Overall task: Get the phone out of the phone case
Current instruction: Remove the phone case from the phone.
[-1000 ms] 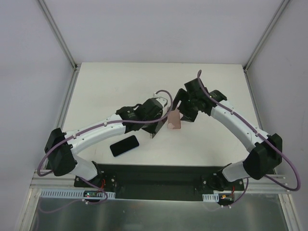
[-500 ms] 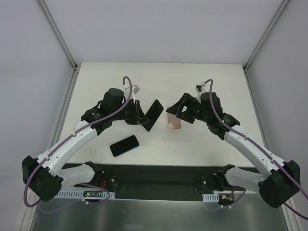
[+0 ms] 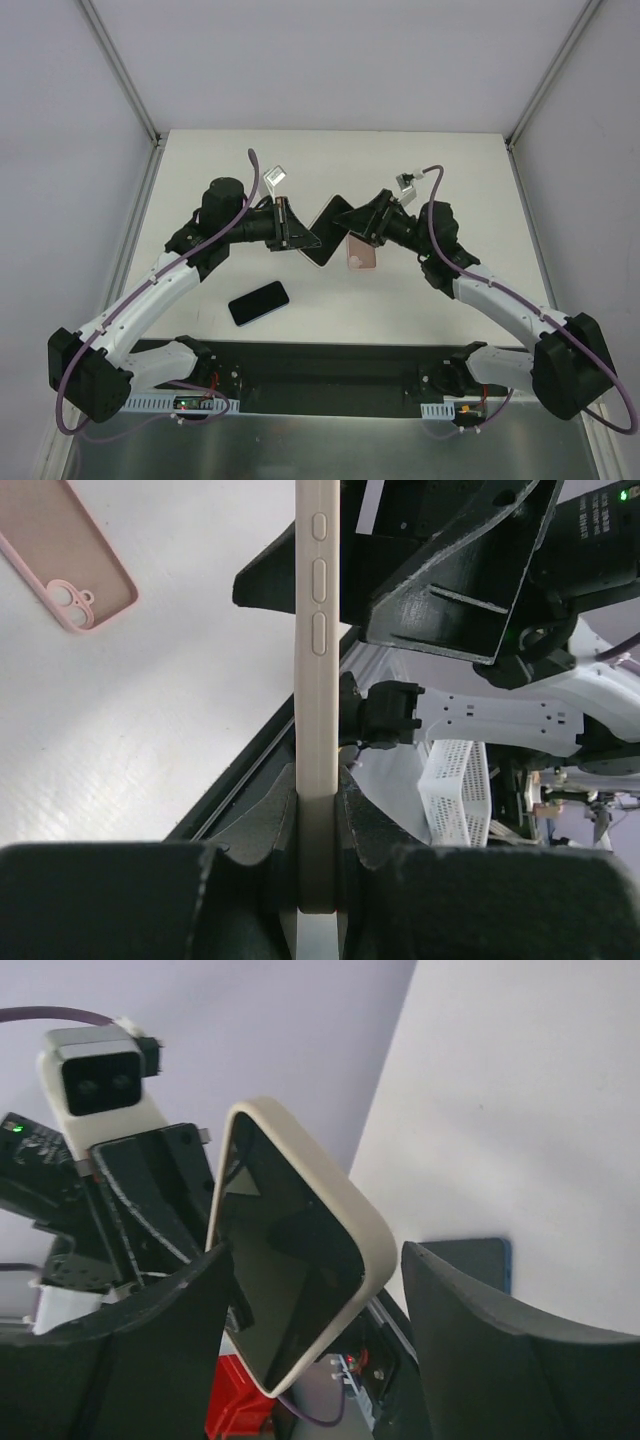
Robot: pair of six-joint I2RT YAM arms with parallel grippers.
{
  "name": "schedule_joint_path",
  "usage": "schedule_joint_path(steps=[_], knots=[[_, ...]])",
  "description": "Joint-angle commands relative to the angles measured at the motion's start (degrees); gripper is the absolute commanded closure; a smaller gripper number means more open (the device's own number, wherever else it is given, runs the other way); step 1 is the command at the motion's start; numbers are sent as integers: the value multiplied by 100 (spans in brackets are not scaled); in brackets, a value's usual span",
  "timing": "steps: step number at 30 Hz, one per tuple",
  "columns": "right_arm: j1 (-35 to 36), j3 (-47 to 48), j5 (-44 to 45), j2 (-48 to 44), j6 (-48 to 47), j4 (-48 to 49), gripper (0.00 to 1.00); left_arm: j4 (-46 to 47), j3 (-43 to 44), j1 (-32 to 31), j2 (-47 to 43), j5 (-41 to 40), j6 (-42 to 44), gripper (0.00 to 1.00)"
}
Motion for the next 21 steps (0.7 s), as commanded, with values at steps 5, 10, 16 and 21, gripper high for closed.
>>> schedule_joint_path(steps=[5, 10, 16, 21], knots=[[-15, -169, -257, 179, 644, 1945, 69, 1482, -393, 450, -153, 791, -853, 100], [-23, -160, -239, 179, 574, 1735, 99, 1895, -579, 486, -117, 914, -1011, 100], [-23, 94, -414, 284, 381, 1226, 99, 1975, -447, 512, 6, 1274, -941, 67], [-15, 437, -906, 496, 327, 978, 99, 2160, -324, 574, 32, 1582, -809, 35]])
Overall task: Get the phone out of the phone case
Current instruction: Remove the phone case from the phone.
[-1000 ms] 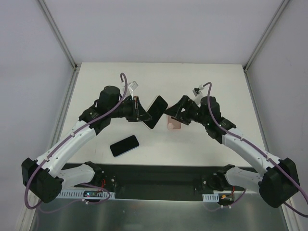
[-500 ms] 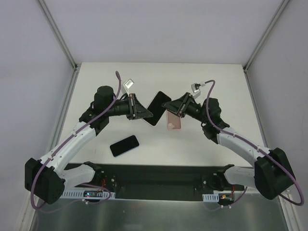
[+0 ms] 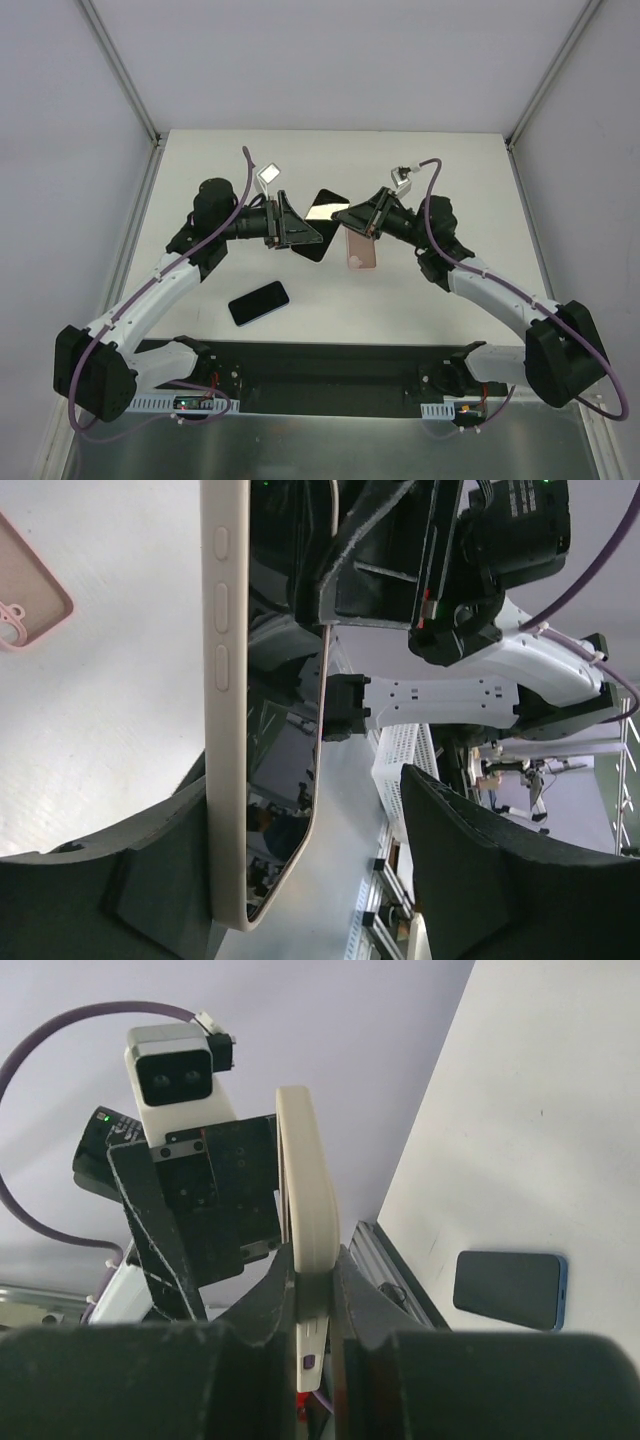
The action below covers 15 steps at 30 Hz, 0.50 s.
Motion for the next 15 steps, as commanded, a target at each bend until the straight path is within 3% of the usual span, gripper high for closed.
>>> schedule_joint_path(steps=[1, 6, 12, 14, 15], knots=[[40, 446, -588, 200, -320, -182, 99, 601, 288, 51, -18, 476, 124, 35], [75, 605, -895, 315, -398, -306, 98, 671, 394, 87, 105, 634, 115, 40], [181, 1079, -1212, 447, -1046, -1533, 99, 1031, 315, 218, 281, 810, -113, 43], [207, 1219, -1186, 447, -1181, -1808, 99, 1199, 289, 253, 325, 880, -218, 49], [198, 1238, -1195, 456, -1251, -1957, 99, 1234, 289, 262, 342, 898, -236, 59]])
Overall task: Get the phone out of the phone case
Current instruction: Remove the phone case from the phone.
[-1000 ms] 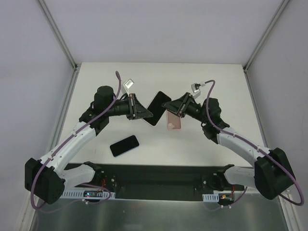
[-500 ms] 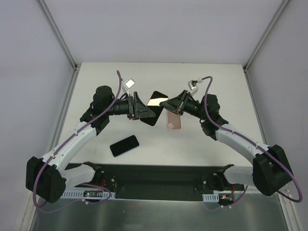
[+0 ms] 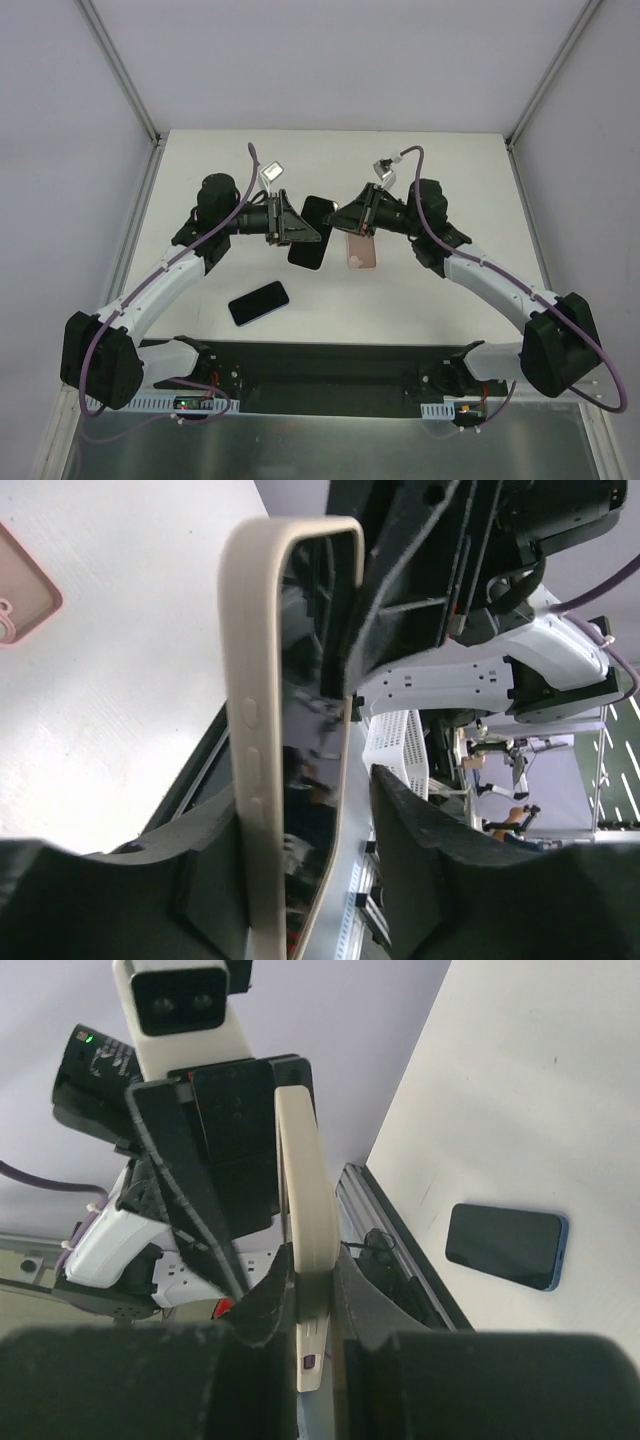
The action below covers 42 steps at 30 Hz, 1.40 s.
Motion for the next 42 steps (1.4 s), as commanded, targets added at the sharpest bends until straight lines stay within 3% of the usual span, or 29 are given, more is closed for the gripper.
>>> schedule_joint_path(steps=[1, 3, 4, 6, 7, 8, 10, 11, 13, 16, 19, 21, 25, 31, 34, 35, 37, 42], knots=[[108, 394, -369, 17, -683, -826, 98, 948, 238, 99, 6, 295, -203, 65], [109, 481, -369, 34, -780, -1088, 99, 965, 256, 107, 15, 304, -230, 77], [117, 508, -369, 52, -893, -1177, 99, 965, 256, 116, 23, 295, -256, 98], [109, 596, -369, 69, -999, -1466, 94, 965, 247, 125, 50, 304, -343, 100], [109, 640, -360, 52, -1156, -1625, 83, 948, 238, 134, 50, 278, -379, 100], [126, 675, -221, 17, -1262, -1783, 52, 887, 212, 142, 50, 208, -397, 100], [144, 684, 17, -246, -1456, -2310, 30, 747, 168, 221, 15, 67, -458, 100], [144, 649, 253, -360, -1596, -2442, 9, 685, 98, 256, -3, -64, -485, 100], [135, 440, 500, -747, -1641, -2637, 1, 736, -94, 361, -64, -205, -686, 100], [196, -78, 808, -1326, -1563, -2541, 5, 921, -210, 406, -152, -451, -906, 100], [407, -693, 1055, -1959, -1439, -1891, 17, 1097, -315, 432, -187, -680, -1152, 100], [591, -862, 1309, -2249, -1395, -1610, 18, 1464, -368, 433, -170, -742, -1441, 100], [1047, -776, 1581, -2164, -1562, -1555, 21, 2010, -535, 433, -135, -786, -1864, 100], [1357, -511, 2022, -1891, -1765, -1512, 20, 2125, -535, 441, -161, -716, -1952, 100], [1182, -414, 1270, -1724, -1573, -1320, 25, 2205, -553, 450, -214, -689, -2005, 100], [1181, -493, 1101, -1628, -1475, -596, 27, 2231, -535, 450, -205, -637, -2031, 100], [1172, -642, 976, -1566, -1247, -90, 33, 2257, -509, 468, -144, -558, -2075, 100], [1119, -555, 783, -1302, -991, 333, 36, 2591, -640, 494, -170, -479, -2304, 100]])
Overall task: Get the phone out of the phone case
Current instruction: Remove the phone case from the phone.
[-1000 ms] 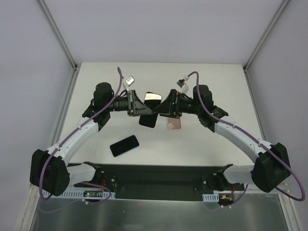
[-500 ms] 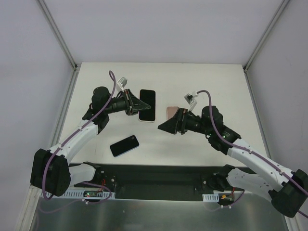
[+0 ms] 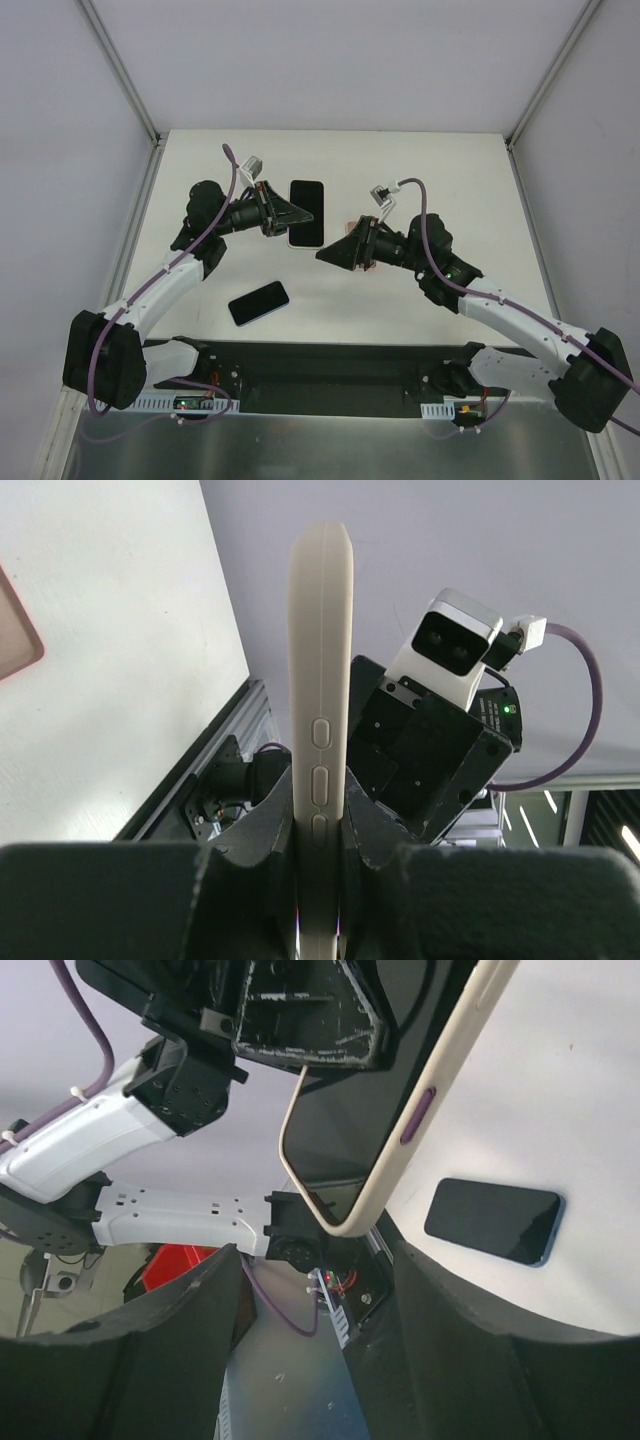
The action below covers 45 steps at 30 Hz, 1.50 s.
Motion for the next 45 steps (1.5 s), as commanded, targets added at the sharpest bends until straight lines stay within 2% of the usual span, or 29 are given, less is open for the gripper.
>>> schedule_joint_path(steps=[1, 3, 6, 9, 10, 11, 17, 19, 29, 31, 33, 34, 40, 45], knots=[[-94, 208, -430, 187, 344, 1048, 37, 939, -72, 92, -220, 245, -339, 100], [-129, 173, -466, 266, 537, 1312, 39, 1115, -108, 109, -211, 280, -506, 100], [-182, 94, -492, 327, 765, 1646, 47, 1238, -108, 136, -229, 324, -577, 100], [-234, 32, -597, 433, 968, 2076, 64, 1238, -64, 153, -246, 324, -594, 100], [-243, 32, -624, 459, 1082, 2147, 73, 1238, -38, 162, -255, 333, -594, 100], [-252, 32, -641, 520, 1135, 2252, 75, 1247, -29, 171, -264, 342, -612, 100], [-243, 32, -712, 767, 1470, 2840, 75, 1291, -29, 189, -360, 324, -665, 100], [-217, 15, -668, 820, 1566, 3017, 79, 1344, -55, 189, -378, 324, -708, 100], [-50, 138, -642, 1206, 1848, 3650, 76, 1599, -134, 189, -484, 324, -911, 100], [-41, 102, -624, 1215, 1892, 3764, 81, 1599, -152, 197, -484, 324, -920, 100], [-41, 33, -598, 1198, 1918, 3808, 94, 1616, -169, 197, -475, 324, -937, 100], [-41, 6, -554, 1163, 1927, 3843, 96, 1634, -178, 206, -475, 307, -955, 100], [-6, -178, -501, 865, 1866, 4203, 98, 2046, -345, 311, -291, 210, -1376, 100], [108, -127, -352, 451, 1471, 3906, 99, 2616, -704, 364, 174, -9, -1885, 100]])
